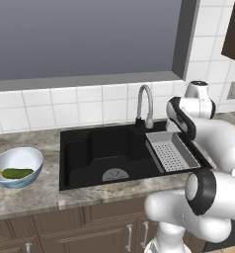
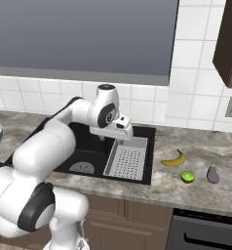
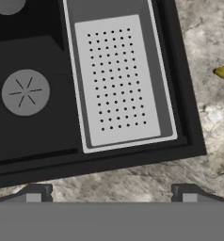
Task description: There is a mixed pile of frozen fruits and vegetables on the counter. Locate all the frozen vegetables and place the items in a bowl on the counter. Take all the frozen fruits and defrost them in a running sink.
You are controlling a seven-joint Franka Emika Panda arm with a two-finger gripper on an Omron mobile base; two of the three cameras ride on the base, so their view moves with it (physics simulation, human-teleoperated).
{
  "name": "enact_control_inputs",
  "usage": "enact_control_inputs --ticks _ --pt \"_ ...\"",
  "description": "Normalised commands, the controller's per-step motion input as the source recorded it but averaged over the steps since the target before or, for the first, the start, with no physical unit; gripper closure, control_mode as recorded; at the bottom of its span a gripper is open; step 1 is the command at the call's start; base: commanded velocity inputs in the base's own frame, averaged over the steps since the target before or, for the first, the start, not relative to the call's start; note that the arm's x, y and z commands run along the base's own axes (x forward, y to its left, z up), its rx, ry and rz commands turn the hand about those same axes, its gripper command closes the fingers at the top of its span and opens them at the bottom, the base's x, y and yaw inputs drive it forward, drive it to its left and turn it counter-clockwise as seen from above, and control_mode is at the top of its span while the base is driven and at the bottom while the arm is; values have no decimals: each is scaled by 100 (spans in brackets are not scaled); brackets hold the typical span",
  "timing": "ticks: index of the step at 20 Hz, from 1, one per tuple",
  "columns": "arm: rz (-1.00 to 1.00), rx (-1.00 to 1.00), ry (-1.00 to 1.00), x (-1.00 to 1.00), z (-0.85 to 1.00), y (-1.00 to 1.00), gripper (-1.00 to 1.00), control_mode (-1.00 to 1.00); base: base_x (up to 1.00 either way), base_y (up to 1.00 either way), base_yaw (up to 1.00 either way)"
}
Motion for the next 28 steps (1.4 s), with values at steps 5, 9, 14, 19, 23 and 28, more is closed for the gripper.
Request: enact_control_inputs --ticks 5,9,14,19,23,28 --pt "0 0 3 8 -4 -35 -100 -100 0 0 0" --pt "0 0 3 10 -5 -33 -100 -100 0 0 0" --pt "0 0 4 13 -9 -31 -100 -100 0 0 0" --pt "0 0 3 16 -12 -22 -100 -100 0 0 0" --pt "0 0 3 16 -10 -21 -100 -100 0 0 0" --pt "0 0 3 13 -5 -21 -100 -100 0 0 0"
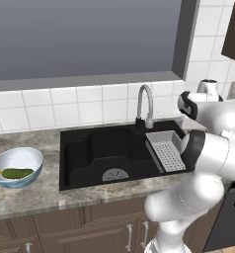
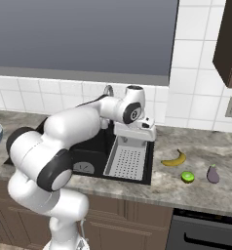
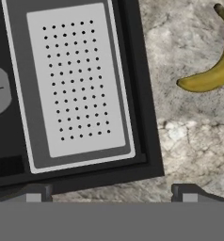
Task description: There is a mixed pile of frozen fruits and vegetables on the counter. Locate all the frozen vegetables and place the items in a bowl on the counter. Take all the frozen fruits and defrost them in a running sink.
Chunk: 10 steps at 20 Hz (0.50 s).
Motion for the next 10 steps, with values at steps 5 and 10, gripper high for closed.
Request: enact_control_inputs --ticks 5,10 --pt "0 0 5 10 -1 -20 -100 -100 0 0 0" --pt "0 0 3 13 -5 -21 -100 -100 0 0 0"
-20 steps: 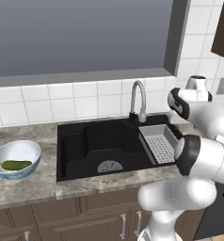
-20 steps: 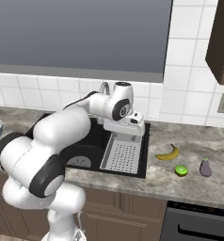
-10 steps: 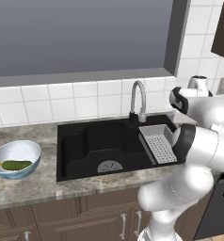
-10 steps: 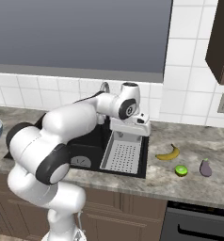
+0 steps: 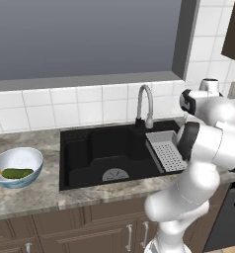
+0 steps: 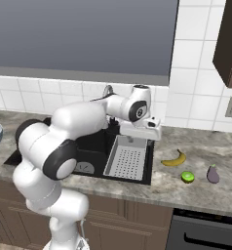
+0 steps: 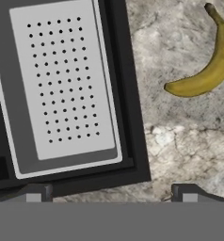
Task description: There is a mixed pile of frozen fruits and vegetables on the counter. Locate all the frozen vegetables and place the items in a bowl on the counter. Take all the frozen fruits and defrost them in a running sink.
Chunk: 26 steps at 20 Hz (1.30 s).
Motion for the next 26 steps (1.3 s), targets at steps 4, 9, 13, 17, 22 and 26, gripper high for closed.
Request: enact_control_inputs --ticks 4,9,13,17,22,26 --pt "0 0 2 15 -6 -25 -100 -100 0 0 0" --pt "0 0 1 15 -2 -29 -100 -100 0 0 0" --pt "0 0 2 13 -2 -29 -100 -100 0 0 0" --pt "0 0 2 14 -1 -29 -100 -100 0 0 0" --pt "0 0 2 10 -2 -27 -100 -100 0 0 0" --pt "0 0 1 5 -5 -25 -100 -100 0 0 0"
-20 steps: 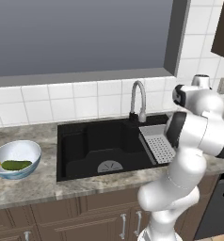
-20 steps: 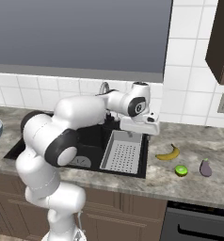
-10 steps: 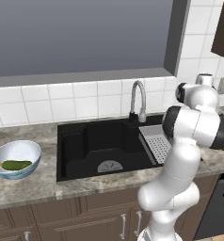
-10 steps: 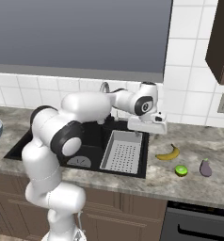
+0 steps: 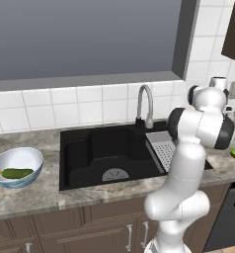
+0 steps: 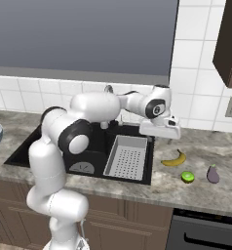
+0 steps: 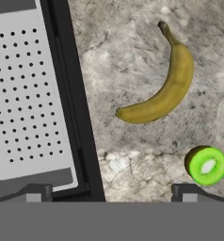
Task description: There is a mixed pile of frozen fruits and vegetables on the counter. Locate all the frozen vegetables and place the items in a bowl on the counter. Take all the frozen fruits and defrost them in a running sink.
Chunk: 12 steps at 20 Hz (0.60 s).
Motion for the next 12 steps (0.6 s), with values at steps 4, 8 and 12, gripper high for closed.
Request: enact_control_inputs --ticks 4,8,12 --pt "0 0 1 7 -8 -26 -100 -100 0 0 0" --pt "0 0 1 7 -9 -24 -100 -100 0 0 0" --pt "0 0 0 6 -7 -23 -100 -100 0 0 0"
